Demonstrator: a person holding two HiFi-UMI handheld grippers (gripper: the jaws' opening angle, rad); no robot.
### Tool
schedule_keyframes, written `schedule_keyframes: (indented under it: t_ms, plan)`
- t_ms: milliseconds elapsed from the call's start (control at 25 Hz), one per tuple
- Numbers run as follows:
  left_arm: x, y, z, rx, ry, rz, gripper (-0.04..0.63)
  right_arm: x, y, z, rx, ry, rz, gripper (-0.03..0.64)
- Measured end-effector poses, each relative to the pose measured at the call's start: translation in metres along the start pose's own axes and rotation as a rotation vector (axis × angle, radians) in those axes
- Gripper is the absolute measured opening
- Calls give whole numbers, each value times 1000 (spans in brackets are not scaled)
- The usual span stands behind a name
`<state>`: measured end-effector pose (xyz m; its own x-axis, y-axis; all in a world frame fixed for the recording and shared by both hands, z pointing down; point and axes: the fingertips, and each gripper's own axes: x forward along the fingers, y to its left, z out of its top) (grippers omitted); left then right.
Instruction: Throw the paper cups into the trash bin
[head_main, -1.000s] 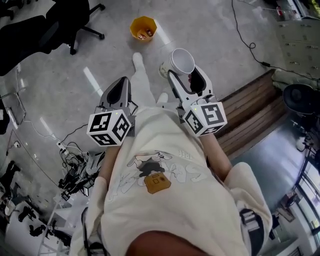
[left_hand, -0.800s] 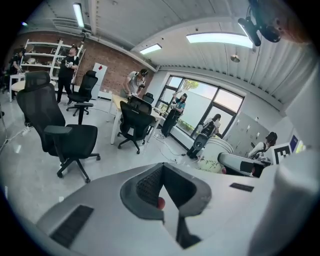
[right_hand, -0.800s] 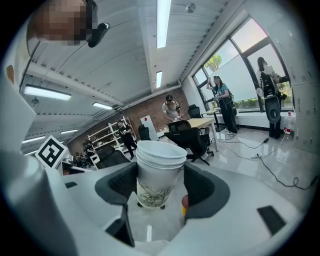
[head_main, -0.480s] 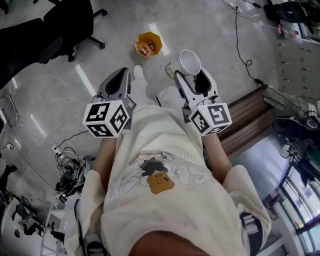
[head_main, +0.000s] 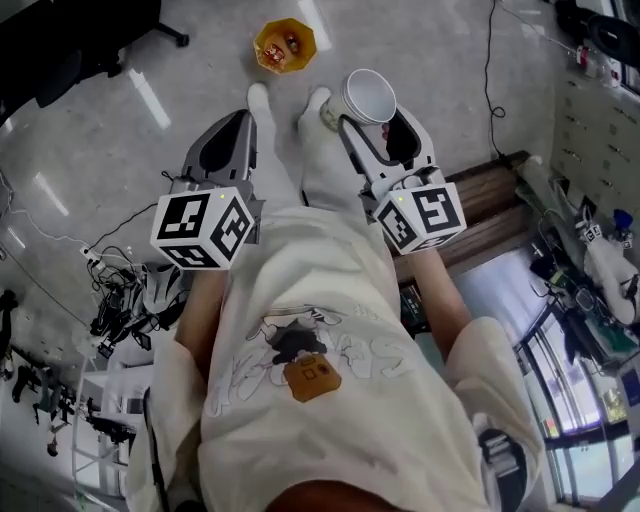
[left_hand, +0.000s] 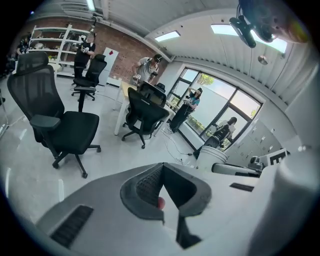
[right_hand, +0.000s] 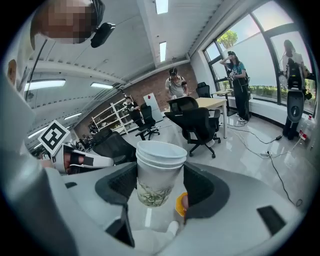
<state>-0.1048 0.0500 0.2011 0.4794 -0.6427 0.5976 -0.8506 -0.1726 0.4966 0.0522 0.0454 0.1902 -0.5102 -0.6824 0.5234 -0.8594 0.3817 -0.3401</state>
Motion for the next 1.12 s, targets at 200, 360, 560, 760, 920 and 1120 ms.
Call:
schedule_keyframes:
  t_ms: [200,360,560,760,920,1120]
  plan:
    - [44,13,-11,-20,-2,34,6,38,-23,-23,-19,60,37,298]
    - [97,42,-27,-22,-14,58,6,87,-46,-54,-56,104,69,298]
    - [155,78,-57,-31,28,66,6,152,-76,-96,-103,160,113,297]
    - [200,116,-98,-54,76,80,6,204,-97,-142,-121,209,131,297]
    - [243,151,-128,-66,109,93,6,249,-115,-181,-122,248,134,298]
    - [294,196,-164,-23,136,97,6,302,-128,-233,-162,273,132,296]
